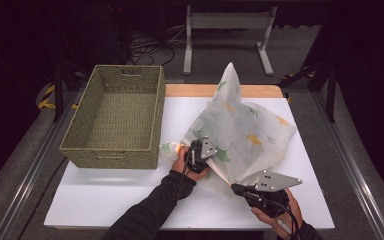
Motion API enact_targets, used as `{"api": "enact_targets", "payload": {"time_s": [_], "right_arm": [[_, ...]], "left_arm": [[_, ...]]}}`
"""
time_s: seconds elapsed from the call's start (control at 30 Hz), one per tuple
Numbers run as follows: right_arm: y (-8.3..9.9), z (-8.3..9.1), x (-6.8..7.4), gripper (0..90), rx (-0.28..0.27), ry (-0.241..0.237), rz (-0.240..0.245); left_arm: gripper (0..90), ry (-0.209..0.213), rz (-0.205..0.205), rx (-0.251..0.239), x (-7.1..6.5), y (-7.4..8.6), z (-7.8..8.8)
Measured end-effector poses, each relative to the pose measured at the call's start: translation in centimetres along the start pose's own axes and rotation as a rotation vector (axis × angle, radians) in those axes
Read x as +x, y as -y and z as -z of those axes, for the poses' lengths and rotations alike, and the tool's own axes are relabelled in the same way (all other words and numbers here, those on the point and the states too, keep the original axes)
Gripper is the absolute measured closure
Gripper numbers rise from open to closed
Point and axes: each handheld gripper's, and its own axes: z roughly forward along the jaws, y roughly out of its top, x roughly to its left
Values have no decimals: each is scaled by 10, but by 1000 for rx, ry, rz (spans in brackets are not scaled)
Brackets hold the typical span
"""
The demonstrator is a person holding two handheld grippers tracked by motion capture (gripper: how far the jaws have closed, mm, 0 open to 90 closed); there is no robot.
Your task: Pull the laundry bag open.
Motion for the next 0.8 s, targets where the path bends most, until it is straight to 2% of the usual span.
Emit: {"api": "enact_targets", "payload": {"time_s": [0.03,0.17,0.23,0.27,0.3,0.33,0.4,0.43,0.47,0.5,0.57,0.63,0.7,0.77,0.8], "right_arm": [[0,0,0,896,1,4,-1],[4,3,-2,896,-3,16,-17],[5,4,-5,896,-18,34,-29],[4,6,-6,895,-28,43,-32],[3,7,-6,896,-38,50,-33],[3,7,-6,896,-38,50,-33],[1,10,-8,896,-64,74,-35],[1,10,-8,896,-64,74,-35],[1,10,-9,896,-68,81,-41],[1,10,-10,896,-71,88,-43],[0,10,-11,896,-75,94,-47],[-2,9,-11,896,-76,102,-48],[-2,9,-11,896,-78,101,-49],[-3,8,-10,896,-78,102,-49],[-3,8,-10,896,-78,101,-49]], "left_arm": [[865,-6,14,0,1,0,0],[848,-7,15,-6,0,0,1],[801,14,20,-38,1,2,6],[759,36,36,-51,1,2,10],[701,36,36,-51,1,2,10],[701,71,49,-71,0,3,16],[580,81,20,-80,-5,6,34],[552,81,20,-80,-5,6,34],[552,92,21,-93,-6,8,41],[506,100,5,-102,-6,9,49],[481,126,-14,-107,-6,12,62],[490,161,-39,-120,-9,14,75],[568,196,-69,-119,-14,14,81],[623,221,-79,-123,-20,12,79],[634,248,-84,-120,-22,10,74]]}}
